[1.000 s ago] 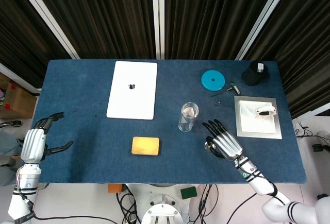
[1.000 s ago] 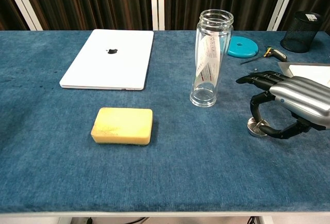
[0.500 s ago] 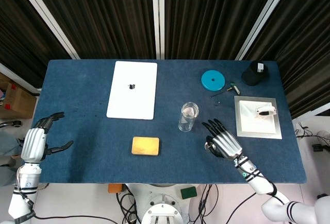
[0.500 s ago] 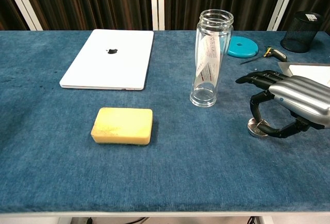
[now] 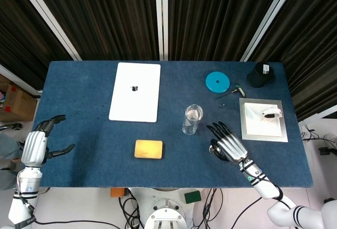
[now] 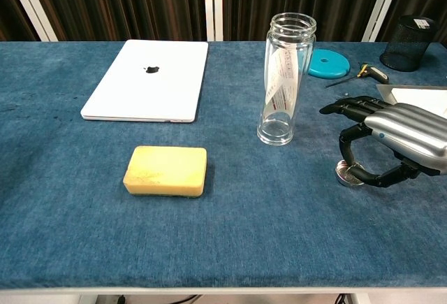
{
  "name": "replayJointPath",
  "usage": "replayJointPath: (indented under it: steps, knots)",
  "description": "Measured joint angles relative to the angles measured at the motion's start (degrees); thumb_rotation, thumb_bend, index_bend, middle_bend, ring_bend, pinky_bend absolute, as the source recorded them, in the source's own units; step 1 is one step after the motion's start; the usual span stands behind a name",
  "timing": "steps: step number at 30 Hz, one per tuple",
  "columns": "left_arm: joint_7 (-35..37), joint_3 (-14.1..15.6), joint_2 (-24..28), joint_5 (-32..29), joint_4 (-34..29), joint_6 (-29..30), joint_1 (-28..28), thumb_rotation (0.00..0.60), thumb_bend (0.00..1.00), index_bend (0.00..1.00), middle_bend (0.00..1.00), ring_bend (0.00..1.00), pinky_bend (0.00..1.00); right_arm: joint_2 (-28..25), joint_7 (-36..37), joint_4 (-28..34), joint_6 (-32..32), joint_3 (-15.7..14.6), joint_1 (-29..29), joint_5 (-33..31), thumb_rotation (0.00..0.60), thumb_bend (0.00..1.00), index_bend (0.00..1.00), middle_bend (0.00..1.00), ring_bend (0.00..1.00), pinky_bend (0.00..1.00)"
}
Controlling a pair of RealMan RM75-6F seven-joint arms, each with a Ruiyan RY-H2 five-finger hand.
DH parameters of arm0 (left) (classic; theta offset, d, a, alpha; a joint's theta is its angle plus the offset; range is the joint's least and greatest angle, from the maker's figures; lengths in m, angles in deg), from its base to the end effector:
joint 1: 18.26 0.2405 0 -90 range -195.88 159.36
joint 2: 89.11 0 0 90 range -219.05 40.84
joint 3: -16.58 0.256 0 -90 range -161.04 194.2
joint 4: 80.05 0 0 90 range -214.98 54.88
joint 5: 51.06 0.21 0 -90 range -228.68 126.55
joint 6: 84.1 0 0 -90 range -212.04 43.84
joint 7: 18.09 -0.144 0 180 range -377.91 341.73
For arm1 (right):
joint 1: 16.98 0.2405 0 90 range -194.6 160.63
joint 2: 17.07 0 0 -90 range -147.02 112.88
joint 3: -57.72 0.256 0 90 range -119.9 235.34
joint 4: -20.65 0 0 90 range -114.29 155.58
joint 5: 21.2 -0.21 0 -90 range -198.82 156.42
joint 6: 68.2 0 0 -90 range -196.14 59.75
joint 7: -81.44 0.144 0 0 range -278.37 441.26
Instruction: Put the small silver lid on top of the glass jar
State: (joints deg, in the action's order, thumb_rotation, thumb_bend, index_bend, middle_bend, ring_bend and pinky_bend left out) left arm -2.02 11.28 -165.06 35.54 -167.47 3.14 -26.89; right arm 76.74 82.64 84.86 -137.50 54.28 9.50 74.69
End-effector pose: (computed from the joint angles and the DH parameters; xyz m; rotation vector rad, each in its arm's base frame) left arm -0.2871 0.2084 0.1110 -1.2388 -1.1135 -1.3112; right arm -0.2509 -0.2583 -0.0312 2.0011 -0.7983 0.9874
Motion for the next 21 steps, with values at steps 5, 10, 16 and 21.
replayJointPath:
  steps: [5, 10, 16, 21]
  knots:
    - [0.1, 0.1, -0.1, -0.1, 0.1, -0.1, 0.0, 0.6, 0.03, 0.22, 0.28, 0.27, 0.26, -0.1, 0.3, 0.0, -0.5, 0.1, -0.1, 0.1, 0.6, 0.43, 0.61, 0.06, 0.0, 0.0]
    - [0.0, 0.0, -0.1, -0.1, 0.2, 0.0, 0.1, 0.6, 0.03, 0.22, 0.28, 0.27, 0.26, -0.4, 0.4, 0.1, -1.3, 0.2, -0.3, 0.1, 0.6, 0.44, 0.62, 0.06, 0.0, 0.0]
    - [0.0, 0.1, 0.0, 0.0, 0.1, 0.1, 0.2, 0.6, 0.03, 0.22, 0.28, 0.27, 0.26, -1.6, 0.8, 0.9, -3.9, 0.9, -0.9, 0.1, 0.6, 0.44, 0.62, 0.06, 0.0, 0.0]
    - [0.0, 0.1, 0.1, 0.1, 0.1, 0.3, 0.3, 0.6, 0.03, 0.22, 0.28, 0.27, 0.26, -4.3, 0.9, 3.4, -7.4, 2.6, -1.2, 0.4, 0.6, 0.44, 0.63, 0.06, 0.0, 0.0]
